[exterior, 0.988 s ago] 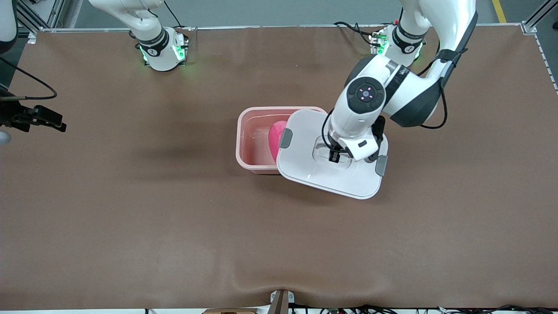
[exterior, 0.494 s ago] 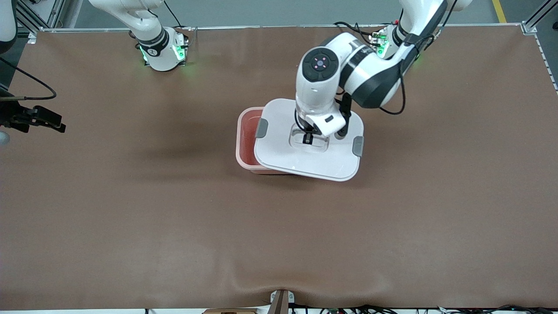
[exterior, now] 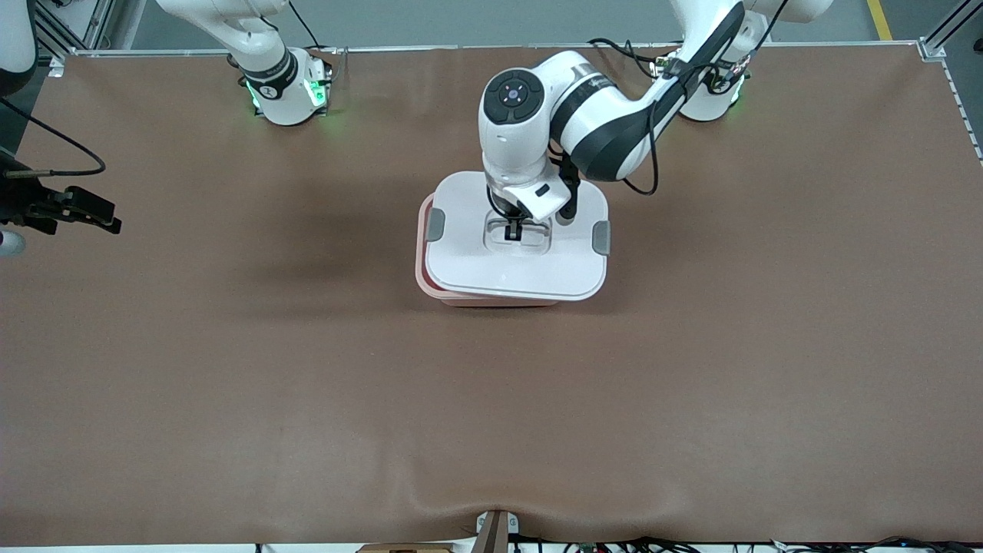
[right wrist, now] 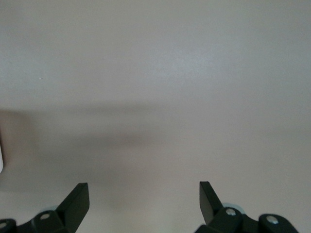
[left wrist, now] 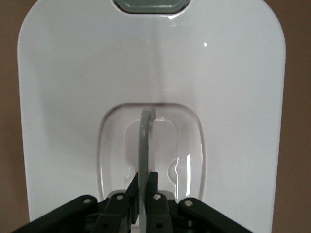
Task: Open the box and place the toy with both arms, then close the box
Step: 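Carry the lid with the left gripper back over the box, then lower the lid onto the box and press it down with the left gripper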
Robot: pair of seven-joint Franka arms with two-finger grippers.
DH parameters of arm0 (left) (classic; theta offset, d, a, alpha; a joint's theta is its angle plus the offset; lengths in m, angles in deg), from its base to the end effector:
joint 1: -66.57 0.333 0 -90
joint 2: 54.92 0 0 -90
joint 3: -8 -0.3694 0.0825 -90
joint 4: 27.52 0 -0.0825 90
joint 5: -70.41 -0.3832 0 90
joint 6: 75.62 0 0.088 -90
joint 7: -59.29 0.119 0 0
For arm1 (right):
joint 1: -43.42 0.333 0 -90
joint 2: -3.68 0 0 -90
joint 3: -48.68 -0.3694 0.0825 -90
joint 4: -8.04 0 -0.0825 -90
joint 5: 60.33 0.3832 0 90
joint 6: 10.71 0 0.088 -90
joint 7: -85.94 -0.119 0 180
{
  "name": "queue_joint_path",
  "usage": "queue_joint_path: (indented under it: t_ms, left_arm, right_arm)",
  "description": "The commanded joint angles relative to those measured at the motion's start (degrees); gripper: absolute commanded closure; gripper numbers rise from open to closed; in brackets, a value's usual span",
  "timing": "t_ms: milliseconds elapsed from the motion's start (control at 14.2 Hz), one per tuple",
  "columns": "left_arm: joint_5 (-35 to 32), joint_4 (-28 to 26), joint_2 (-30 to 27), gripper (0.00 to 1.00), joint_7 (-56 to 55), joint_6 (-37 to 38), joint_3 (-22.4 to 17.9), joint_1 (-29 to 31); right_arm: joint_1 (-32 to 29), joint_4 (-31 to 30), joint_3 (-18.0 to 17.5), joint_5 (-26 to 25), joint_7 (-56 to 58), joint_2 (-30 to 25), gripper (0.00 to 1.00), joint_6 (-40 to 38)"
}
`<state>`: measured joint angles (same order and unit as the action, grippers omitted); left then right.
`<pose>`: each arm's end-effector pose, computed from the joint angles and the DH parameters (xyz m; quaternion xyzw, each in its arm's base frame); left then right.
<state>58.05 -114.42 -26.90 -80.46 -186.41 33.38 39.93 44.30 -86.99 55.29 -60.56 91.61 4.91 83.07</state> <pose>0.4880 -0.5100 0.4336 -0.7333 -0.6798 0.0002 0.0115 0.5603 -0.0560 0.6182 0.9998 -0.0004 -0.0218 0.0011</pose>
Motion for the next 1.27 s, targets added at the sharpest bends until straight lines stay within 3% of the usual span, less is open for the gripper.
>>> queue_joint_path:
  t_ms: [0, 1200]
  left_arm:
    - [-1.7, 3.0, 2.0, 1.00, -2.4, -0.8, -0.5, -1.1]
    - [-5.3, 4.3, 5.3, 1.00, -5.2, -0.7, -0.5, -5.2]
  right_arm:
    - [-0.4, -0.8, -0.5, 0.7, -0.6, -0.8, 0.00, 1.5]
    - [-0.7, 0.3, -0.5, 0.7, -0.2, -0.6, 0.00, 2.2]
